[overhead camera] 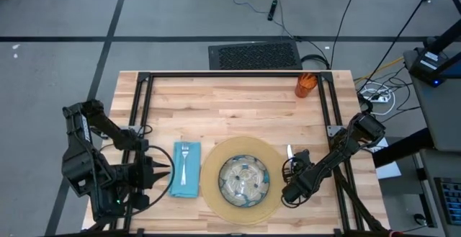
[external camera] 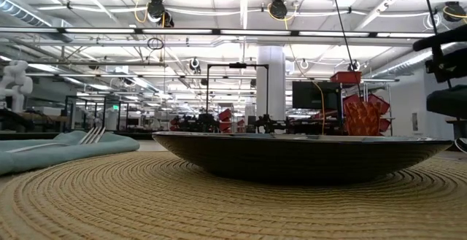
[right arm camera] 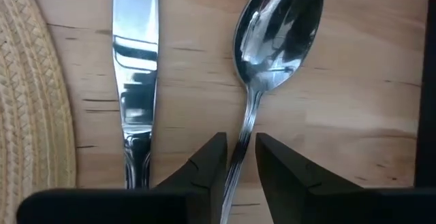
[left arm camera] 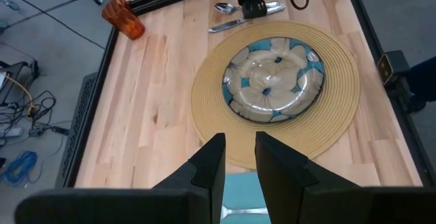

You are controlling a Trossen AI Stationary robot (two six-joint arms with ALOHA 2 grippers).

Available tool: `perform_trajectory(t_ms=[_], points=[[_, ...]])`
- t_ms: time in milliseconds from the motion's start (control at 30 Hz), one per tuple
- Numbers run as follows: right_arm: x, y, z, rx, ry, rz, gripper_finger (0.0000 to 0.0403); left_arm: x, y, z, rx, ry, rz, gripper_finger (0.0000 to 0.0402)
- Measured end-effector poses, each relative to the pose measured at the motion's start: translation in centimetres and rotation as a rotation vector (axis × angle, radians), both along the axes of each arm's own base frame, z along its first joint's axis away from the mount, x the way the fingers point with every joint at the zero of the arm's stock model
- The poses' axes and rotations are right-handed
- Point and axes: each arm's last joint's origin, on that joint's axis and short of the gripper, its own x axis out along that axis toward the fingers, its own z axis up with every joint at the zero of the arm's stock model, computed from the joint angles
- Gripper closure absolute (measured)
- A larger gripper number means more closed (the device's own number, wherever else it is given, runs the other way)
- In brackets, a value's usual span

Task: Set table place
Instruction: Adjust the silver spoon on the table

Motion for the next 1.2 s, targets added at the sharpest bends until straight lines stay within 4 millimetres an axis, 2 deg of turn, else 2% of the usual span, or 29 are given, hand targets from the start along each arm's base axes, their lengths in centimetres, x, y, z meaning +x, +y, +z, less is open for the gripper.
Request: perform_trajectory(t_ms=[333,600,933,1200], points=[[-0.4,0.0,-0.4,-0.012,-0.018,0.034,0.0329,0.0,0.0,-0.2,-0.004,-0.004,0.013,0.0336],[-1.4,1.1,-0.5,-0.047,-0.043,0.126,0.0330,0.1,-0.1,-1.0,0.022,0.010,0.018,0.0336],[-2.2,1.9,-0.6,-0.053,-0.049,0.185,0.0330,0.1,-0.1,-1.0,0.027,-0.002,0.024,0.0336],[-2.1,1.9,-0.6,-0.039,-0.044,0.229,0.0365,0.1,-0.1,-1.0,0.010,-0.007,0.039,0.0336]])
